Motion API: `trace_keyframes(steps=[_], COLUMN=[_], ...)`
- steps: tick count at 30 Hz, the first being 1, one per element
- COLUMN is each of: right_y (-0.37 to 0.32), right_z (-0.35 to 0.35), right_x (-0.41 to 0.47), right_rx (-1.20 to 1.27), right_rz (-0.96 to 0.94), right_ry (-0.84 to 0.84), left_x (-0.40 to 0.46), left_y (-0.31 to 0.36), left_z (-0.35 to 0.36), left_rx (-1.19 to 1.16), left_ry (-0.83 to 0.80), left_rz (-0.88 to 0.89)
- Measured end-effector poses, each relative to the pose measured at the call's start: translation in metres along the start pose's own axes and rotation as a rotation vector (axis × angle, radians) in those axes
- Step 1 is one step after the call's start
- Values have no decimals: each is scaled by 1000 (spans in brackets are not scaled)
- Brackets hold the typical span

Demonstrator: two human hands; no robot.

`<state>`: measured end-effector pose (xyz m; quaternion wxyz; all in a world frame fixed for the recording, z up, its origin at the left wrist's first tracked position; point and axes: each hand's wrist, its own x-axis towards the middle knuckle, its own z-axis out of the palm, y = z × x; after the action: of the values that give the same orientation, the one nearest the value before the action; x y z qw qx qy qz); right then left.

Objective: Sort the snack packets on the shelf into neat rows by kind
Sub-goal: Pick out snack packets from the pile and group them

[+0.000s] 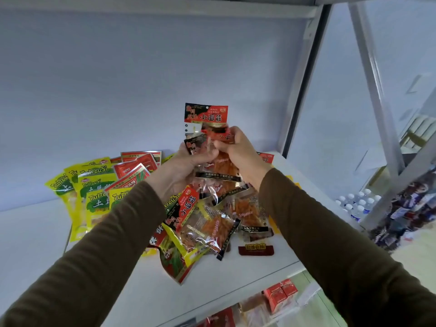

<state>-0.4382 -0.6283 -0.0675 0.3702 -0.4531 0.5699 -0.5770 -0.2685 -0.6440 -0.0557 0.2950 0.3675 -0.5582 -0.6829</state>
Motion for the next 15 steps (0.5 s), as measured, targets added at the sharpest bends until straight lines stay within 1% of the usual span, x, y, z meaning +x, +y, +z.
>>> trace_keyframes(steps=[3, 5, 7, 8, 11, 12, 13, 15], right_y=[3, 2, 2, 2, -2, -5, -7, -6], right_z=[7, 8, 8, 5, -11, -19, -26, -45], right_x=[-5, -6, -9, -11, -19, -20, -20, -13], right_rx=[117, 203, 217, 233, 390, 389, 340, 153], right_rz=[108, 204, 280, 297, 281, 263, 241, 181], right_ry=[4, -22, -61, -103, -356, -387, -360, -170], left_x=[-1, -4, -7, -7, -10, -10, -10, -11], left_y=[-11, -18, -24, -27, -34, -34, -34, -34], left_z=[0, -3, -6, -8, -16, -20, -23, -31], left_rx=[5, -13, -18, -25, -127, -182, -226, -252], left_ry=[65, 59, 48, 50, 75, 89, 109, 151], left_rz=[40, 23, 11, 8, -24, -38, -46, -43])
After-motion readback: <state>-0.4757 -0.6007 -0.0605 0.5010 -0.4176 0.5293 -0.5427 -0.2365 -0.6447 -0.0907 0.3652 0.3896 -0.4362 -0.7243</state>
